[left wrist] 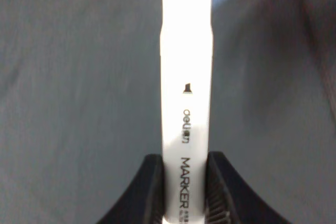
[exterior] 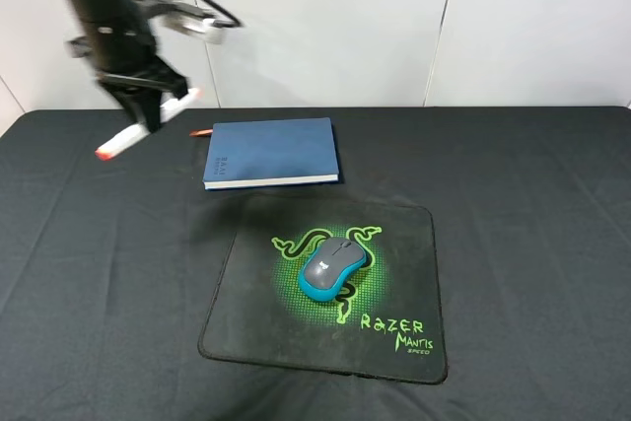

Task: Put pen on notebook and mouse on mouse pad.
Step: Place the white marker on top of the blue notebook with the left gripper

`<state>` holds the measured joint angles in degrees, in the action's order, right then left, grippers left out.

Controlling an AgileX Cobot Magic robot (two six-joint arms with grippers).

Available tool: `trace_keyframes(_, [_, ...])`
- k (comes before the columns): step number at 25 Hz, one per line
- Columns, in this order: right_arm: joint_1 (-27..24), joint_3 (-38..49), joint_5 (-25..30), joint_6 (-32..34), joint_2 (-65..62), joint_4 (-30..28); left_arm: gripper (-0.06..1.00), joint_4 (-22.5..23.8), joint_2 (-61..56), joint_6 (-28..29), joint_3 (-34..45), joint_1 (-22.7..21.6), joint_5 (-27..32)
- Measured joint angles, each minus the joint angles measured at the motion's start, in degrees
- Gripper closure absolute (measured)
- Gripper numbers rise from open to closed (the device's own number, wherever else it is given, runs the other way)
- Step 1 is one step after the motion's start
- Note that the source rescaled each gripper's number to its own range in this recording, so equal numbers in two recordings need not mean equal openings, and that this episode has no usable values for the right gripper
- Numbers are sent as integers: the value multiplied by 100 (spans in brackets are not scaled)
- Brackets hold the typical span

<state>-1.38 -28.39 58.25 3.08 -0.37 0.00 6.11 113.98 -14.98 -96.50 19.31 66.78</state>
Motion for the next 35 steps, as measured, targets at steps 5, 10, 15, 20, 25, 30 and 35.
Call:
trace_keyframes(5, [0,0,-6,0,0,0,94,-7,1039,-503,-1208,428,0])
trace_keyframes(10, [0,0,-6,0,0,0,94,-13,1851,-812,-2034,614,0])
trace_keyframes(15, [0,0,-6,0,0,0,94,-6,2307,-1415,-2362,702,0])
trace_keyframes(20, [0,0,-6,0,0,0,94,-6,2467,-1707,-2380,755,-10])
trace_keyframes(25, [0,0,-6,0,0,0,94,144,2606,-1745,-2380,755,-179])
trace_keyframes(30, [0,0,-6,0,0,0,94,168,2674,-1753,-2380,755,-680])
trace_keyframes(35, [0,0,0,0,0,0,94,168,2822,-1753,-2392,755,-842])
